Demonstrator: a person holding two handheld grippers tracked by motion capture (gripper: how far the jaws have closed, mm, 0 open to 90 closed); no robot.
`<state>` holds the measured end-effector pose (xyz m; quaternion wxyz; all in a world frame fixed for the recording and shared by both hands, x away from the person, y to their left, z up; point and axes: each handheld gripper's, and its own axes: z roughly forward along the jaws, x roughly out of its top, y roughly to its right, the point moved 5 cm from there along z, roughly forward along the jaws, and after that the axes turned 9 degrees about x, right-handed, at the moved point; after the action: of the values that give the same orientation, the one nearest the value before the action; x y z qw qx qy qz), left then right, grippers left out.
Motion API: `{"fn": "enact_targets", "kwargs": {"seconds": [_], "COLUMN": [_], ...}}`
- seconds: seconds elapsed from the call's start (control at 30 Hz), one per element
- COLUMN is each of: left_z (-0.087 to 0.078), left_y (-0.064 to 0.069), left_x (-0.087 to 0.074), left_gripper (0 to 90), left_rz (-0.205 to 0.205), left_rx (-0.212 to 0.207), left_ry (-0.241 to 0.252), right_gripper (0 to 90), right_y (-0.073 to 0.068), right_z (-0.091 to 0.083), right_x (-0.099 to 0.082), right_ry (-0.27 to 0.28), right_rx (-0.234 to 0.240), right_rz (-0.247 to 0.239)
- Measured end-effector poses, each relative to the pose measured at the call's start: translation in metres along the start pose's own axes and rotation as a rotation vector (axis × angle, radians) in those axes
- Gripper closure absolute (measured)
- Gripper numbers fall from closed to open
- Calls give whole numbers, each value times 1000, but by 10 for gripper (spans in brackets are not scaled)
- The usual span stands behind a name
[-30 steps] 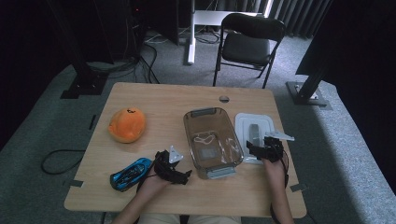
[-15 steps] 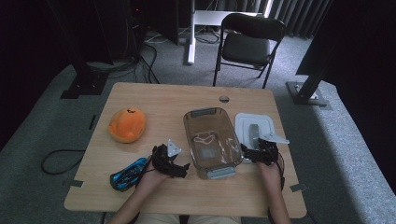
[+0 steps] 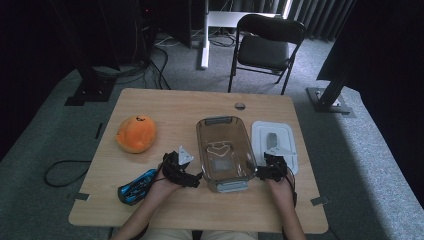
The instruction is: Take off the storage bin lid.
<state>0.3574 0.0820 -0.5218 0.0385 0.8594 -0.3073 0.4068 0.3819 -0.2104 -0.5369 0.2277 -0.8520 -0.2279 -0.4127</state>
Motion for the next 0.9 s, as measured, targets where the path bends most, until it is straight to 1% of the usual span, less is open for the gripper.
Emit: {"fn": "enact_targets", "kwargs": {"seconds": [0.07, 0.1, 0.27, 0.4, 0.47, 0.7, 0.83, 0.9], "left_z": [0, 0, -1, -2, -3, -5, -7, -7], "left_y": [0, 0, -1, -4, -5, -16, -22, -25], "left_x": [0, 0, 1, 1, 1, -4, -6, -6], "left_gripper": [15, 15, 15, 15, 15, 15, 15, 15], "left_rz": [13, 11, 21, 31, 28, 13, 10, 7], "left_rx": [4, 3, -5, 3, 10, 29, 41, 56], "left_ry": [-3, -6, -3, -9, -9, -14, -20, -20], "right_gripper": [155, 155, 156, 156, 156, 156, 156, 156], "right_y": [-4, -5, -8, -11, -12, -23, -30, -33], "right_z": [0, 0, -3, -5, -6, -4, -2, -2], "right_x": [-1, -2, -4, -8, -8, -11, -12, -13], "right_ry": [-14, -16, -17, -13, -17, -28, -38, -44], "right_rx": [-5, -8, 3, 24, 29, 80, 88, 98], "right_rz": [-21, -23, -16, -13, -16, -31, -50, -54]}}
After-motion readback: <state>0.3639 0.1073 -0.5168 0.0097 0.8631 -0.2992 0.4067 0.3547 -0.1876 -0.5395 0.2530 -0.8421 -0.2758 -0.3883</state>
